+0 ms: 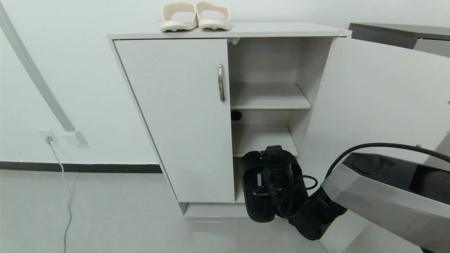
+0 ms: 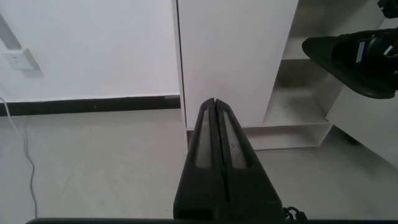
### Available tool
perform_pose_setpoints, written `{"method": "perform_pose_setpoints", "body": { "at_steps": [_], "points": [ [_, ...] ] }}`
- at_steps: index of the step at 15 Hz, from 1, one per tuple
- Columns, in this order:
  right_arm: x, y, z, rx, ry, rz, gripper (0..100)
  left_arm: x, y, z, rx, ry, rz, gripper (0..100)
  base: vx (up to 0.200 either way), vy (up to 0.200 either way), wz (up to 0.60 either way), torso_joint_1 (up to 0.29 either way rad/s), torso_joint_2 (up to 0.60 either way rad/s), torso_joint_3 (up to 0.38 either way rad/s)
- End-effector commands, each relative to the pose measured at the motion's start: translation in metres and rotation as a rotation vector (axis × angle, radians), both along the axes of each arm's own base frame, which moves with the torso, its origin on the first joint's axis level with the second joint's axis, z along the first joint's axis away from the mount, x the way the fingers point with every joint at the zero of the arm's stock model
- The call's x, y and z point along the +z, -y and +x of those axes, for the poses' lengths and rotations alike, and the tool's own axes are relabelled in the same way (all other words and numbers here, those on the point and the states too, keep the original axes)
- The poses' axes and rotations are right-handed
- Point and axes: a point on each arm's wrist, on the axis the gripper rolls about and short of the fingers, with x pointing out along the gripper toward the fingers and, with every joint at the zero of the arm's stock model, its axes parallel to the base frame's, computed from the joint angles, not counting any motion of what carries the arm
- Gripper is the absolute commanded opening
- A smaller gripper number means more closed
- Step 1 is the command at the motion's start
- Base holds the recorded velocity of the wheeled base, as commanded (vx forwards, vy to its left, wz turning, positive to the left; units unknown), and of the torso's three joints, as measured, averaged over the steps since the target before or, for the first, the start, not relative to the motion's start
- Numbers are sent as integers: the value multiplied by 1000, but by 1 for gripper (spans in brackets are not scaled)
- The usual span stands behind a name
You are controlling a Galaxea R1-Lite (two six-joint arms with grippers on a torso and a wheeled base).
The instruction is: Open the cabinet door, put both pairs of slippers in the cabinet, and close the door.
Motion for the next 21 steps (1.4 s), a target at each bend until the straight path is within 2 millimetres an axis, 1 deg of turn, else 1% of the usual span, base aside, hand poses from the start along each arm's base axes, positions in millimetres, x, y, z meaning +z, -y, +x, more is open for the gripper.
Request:
{"method": "perform_pose_setpoints", "body": {
  "at_steps": [1, 6, 9, 11, 16, 18, 21],
  "points": [
    [-7, -2, 3, -1, -7, -6, 0, 0, 0, 0, -1, -2, 0, 0, 0, 0, 0, -2, -2, -168],
    [-5, -5, 6, -10, 18, 23, 0, 0, 0, 0, -1, -2, 0, 0, 0, 0, 0, 3, 0, -192],
    [-3, -5, 7, -21, 93, 51, 0, 0, 0, 0, 1, -2, -14, 0, 0, 0, 0, 4, 2, -180],
    [-4, -4, 9, -19, 140, 38, 0, 0, 0, 0, 1, -2, -14, 0, 0, 0, 0, 0, 0, 0],
    [4, -2, 10, -25, 174, 46, 0, 0, 0, 0, 1, -2, -14, 0, 0, 0, 0, 0, 0, 0],
    [7, -2, 10, -34, 214, 29, 0, 0, 0, 0, 1, -2, -15, 0, 0, 0, 0, 0, 0, 0],
    [6, -2, 10, -33, 221, 21, 0, 0, 0, 0, -1, -2, -15, 0, 200, 0, 0, 1, 2, 2]
  ]
}}
